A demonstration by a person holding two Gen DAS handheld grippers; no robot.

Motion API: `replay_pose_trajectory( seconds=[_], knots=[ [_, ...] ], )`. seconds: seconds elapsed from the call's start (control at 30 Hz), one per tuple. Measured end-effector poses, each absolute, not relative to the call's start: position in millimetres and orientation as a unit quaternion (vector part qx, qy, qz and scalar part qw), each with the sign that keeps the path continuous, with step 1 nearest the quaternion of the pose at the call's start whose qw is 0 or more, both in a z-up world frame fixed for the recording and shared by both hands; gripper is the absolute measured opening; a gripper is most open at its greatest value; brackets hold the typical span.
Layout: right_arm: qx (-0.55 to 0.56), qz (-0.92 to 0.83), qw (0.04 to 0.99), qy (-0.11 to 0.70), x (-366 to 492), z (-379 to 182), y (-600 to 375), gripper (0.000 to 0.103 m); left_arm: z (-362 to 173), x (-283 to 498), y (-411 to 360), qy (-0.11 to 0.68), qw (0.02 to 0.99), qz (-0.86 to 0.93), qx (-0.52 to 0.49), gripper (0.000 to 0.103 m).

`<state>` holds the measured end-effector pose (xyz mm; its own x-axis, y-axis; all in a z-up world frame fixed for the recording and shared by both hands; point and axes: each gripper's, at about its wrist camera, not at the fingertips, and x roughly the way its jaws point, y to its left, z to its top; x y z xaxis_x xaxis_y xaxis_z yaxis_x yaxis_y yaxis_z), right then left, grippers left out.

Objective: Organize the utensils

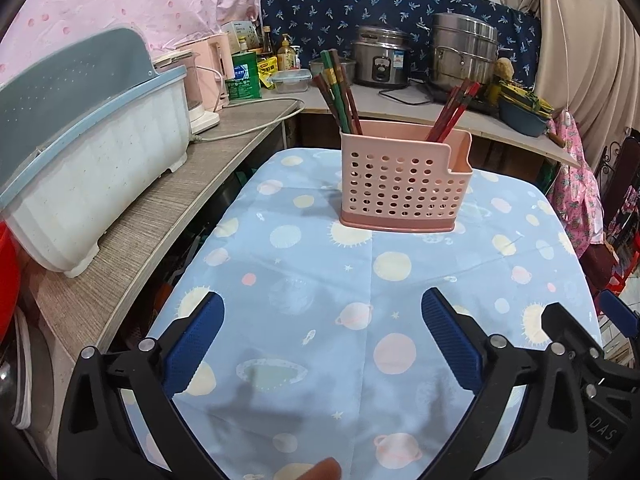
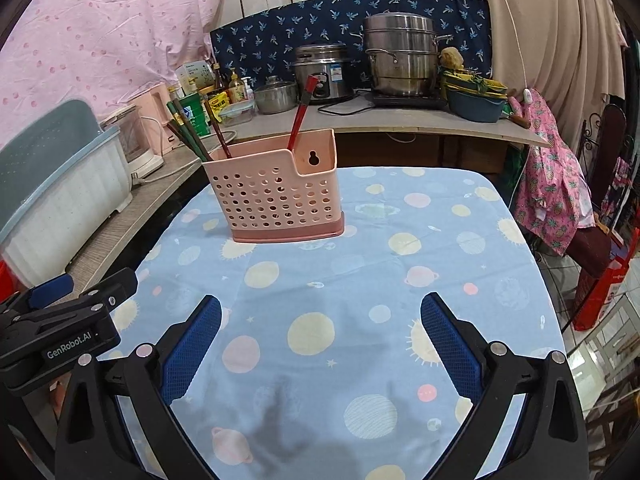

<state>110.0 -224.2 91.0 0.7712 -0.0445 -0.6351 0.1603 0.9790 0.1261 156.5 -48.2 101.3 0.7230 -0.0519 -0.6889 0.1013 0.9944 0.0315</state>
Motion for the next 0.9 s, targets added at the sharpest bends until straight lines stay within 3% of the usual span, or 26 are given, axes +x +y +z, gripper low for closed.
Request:
replay_pose_trajectory(
  seconds=[0.9],
  knots=[
    [0.083, -0.066, 0.93, 0.353, 125, 78, -223, 0.096, 86, 167, -55, 0.388, 0.919, -0.04, 0.051, 0.096]
  ],
)
